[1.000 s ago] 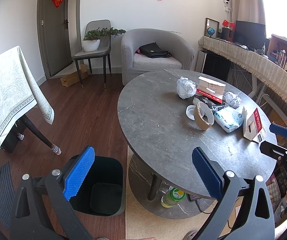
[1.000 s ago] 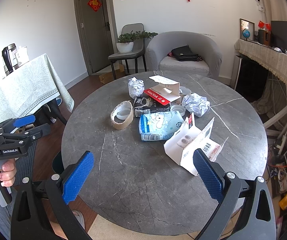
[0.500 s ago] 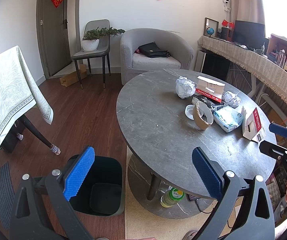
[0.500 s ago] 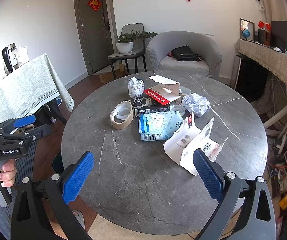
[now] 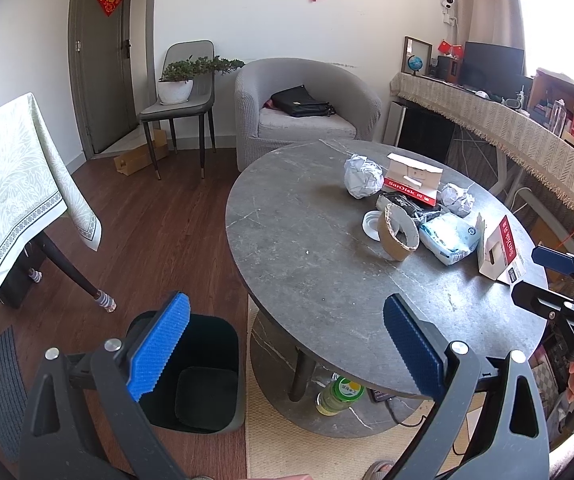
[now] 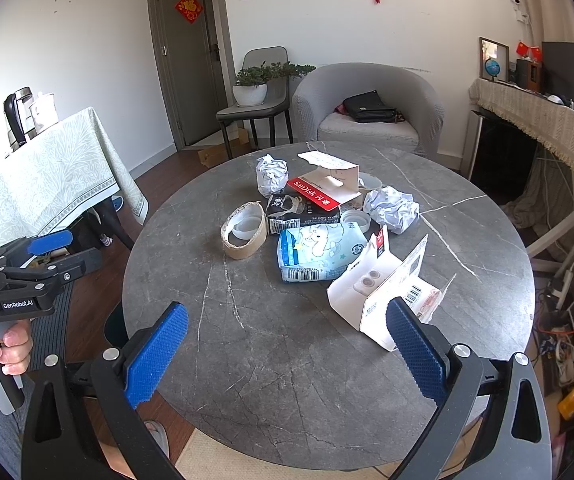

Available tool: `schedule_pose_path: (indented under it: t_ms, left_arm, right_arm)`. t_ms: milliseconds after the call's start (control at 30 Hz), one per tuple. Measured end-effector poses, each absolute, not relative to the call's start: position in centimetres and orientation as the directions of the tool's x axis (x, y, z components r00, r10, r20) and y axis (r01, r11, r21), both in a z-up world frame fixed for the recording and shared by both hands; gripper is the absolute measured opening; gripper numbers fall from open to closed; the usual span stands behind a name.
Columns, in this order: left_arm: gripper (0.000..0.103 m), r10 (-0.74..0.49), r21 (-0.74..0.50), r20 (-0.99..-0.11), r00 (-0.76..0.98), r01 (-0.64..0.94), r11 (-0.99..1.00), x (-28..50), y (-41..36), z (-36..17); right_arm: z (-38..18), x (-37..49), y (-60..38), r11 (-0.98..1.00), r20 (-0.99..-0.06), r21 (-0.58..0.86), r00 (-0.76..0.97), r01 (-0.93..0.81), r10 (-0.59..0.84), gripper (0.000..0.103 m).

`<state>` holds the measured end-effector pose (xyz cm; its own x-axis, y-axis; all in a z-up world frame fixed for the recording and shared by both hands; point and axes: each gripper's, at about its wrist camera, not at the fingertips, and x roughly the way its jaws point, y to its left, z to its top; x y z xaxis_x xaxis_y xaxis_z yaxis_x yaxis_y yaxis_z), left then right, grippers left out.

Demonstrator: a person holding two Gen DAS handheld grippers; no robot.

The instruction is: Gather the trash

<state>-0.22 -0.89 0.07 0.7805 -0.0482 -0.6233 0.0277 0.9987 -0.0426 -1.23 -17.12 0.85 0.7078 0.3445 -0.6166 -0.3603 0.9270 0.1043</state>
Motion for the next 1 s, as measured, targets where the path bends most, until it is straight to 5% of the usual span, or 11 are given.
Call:
schedule_pose_path:
  t_ms: [367,1000]
  left_arm:
    - [0.098,-0.065,-0.039,-0.618,0.784,0.052,0.998,0.0,-1.3,0.1]
    - [0.075,-0.131,-0.007,-0.644,0.754,0.166,0.986,1.7,-4.1,-0.8]
  right_arm:
    - [0.8,-1.2,-17.3,0.931,-0.617,0.099,0.713,-0.351,0.334,0.1]
    - [-0.3,0.1,-18.8,0.958,-0.645,0.065,0.72,-0.281,0.255,0.099]
